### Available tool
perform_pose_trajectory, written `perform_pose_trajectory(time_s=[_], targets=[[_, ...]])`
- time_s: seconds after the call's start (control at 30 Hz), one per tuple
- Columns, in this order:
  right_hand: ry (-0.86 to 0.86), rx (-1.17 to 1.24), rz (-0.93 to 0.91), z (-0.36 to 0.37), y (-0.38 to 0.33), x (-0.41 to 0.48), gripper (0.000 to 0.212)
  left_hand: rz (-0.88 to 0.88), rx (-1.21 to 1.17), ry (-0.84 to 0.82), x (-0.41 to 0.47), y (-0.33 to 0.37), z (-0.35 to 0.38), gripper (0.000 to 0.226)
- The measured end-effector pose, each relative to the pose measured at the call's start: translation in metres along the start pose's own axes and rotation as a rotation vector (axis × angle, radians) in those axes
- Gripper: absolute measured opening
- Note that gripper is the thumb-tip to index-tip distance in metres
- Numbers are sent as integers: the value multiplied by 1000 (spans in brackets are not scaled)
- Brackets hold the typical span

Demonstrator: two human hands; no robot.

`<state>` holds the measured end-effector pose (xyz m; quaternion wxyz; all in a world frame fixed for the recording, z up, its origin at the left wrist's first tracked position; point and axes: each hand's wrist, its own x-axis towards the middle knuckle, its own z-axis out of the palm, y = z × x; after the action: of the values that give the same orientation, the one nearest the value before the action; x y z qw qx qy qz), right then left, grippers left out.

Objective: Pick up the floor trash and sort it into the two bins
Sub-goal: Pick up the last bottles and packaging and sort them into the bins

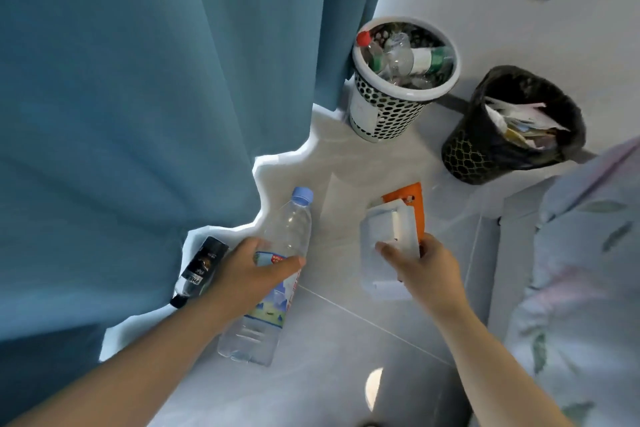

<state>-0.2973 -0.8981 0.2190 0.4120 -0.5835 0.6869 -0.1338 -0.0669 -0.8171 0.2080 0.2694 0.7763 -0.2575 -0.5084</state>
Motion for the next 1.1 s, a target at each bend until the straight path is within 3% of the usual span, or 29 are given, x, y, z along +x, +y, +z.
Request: perform_pose_trajectory(time_s=[0.2, 0.33, 0.6, 0.83, 1.1], targets=[[81, 20, 0, -103, -83, -85, 28, 35, -25, -7, -115, 120, -33, 40], [101, 71, 11, -171, -140, -140, 32, 65, -20, 21, -199, 193, -55, 44], [161, 167, 46, -297, -227, -238, 30, 140, 15, 50, -349, 297, -86, 28], [191, 302, 56, -381, -254, -287, 30, 211, 13, 55, -425, 365, -84, 28], [169, 301, -30, -449, -260, -300, 22, 240, -42, 57, -469, 406, -46, 26]])
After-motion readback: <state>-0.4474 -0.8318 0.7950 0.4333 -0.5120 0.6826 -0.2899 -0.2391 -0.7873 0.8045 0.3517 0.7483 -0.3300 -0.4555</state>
